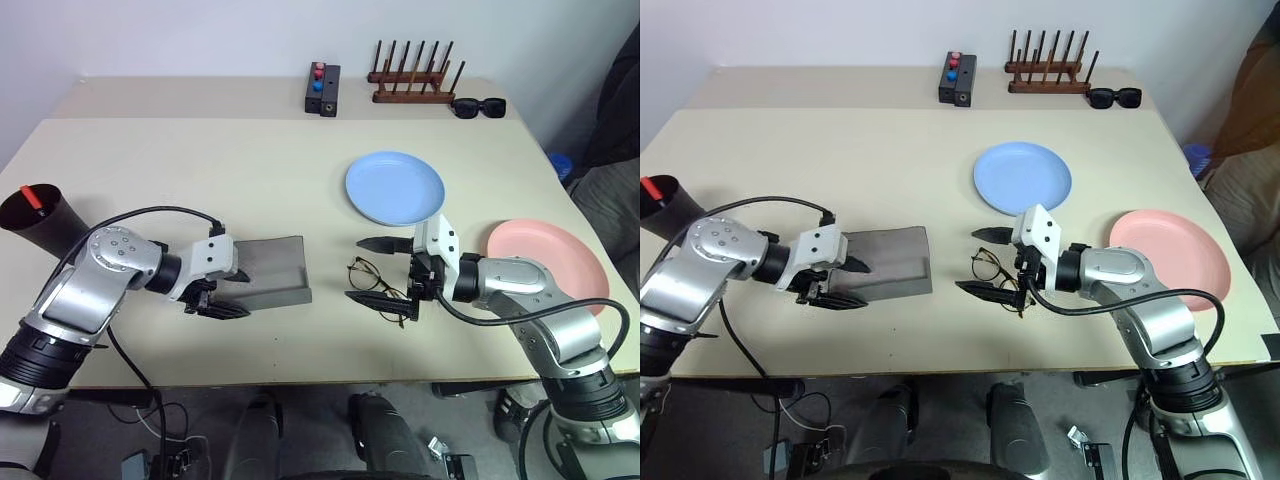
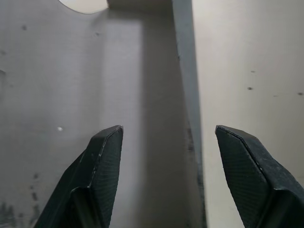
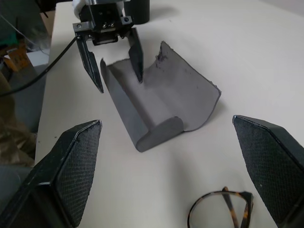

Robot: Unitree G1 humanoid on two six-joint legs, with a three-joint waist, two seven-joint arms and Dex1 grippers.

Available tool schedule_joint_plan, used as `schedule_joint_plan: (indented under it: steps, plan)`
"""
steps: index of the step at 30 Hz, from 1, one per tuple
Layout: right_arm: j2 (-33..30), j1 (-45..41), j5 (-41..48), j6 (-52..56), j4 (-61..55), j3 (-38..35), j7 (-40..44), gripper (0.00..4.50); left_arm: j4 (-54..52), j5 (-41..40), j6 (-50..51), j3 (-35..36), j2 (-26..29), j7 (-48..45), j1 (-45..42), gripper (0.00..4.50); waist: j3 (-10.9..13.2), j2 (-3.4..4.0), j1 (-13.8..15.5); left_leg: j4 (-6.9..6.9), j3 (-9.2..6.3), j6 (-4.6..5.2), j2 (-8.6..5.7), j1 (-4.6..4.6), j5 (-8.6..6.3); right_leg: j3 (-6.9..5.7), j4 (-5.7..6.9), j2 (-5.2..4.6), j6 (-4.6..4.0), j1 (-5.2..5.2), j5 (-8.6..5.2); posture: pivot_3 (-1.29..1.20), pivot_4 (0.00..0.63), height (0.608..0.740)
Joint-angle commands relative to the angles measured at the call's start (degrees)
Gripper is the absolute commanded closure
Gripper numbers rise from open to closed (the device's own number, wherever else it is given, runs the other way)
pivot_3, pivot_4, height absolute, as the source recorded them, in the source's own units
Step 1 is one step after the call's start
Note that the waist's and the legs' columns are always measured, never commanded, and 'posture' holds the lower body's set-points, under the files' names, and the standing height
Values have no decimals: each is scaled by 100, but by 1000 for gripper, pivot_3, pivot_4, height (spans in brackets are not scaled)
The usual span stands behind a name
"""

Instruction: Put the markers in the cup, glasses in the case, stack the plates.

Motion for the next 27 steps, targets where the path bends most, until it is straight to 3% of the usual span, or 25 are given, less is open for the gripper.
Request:
schedule_joint_plan:
  steps: [1,6,17,27]
  plan:
    - [-147,-152,40,375,-176,-95,-181,0,3,-126,-157,474,43,149,-223,1641,0,0,-1,0,0,0,0,0,0,0,0,0,0,0,0,0,150,740]
    - [-416,-231,-179,1187,-313,0,-654,0,-421,-462,-113,1121,34,484,88,1641,-1,0,-4,0,0,0,0,0,0,0,1,0,0,0,0,0,150,740]
    - [-623,-143,-688,1908,-245,351,-1245,0,-2195,-1169,-232,2397,-254,1135,2483,1641,-1,1,-12,3,5,1,1,2,-1,6,1,-3,-2,-1,0,0,150,740]
    - [-589,-423,-950,2573,-233,472,-1645,0,-2931,-1123,-746,2396,-903,1852,3408,1641,-5,3,10,15,6,1,0,2,-1,6,2,-3,-10,2,4,0,150,740]
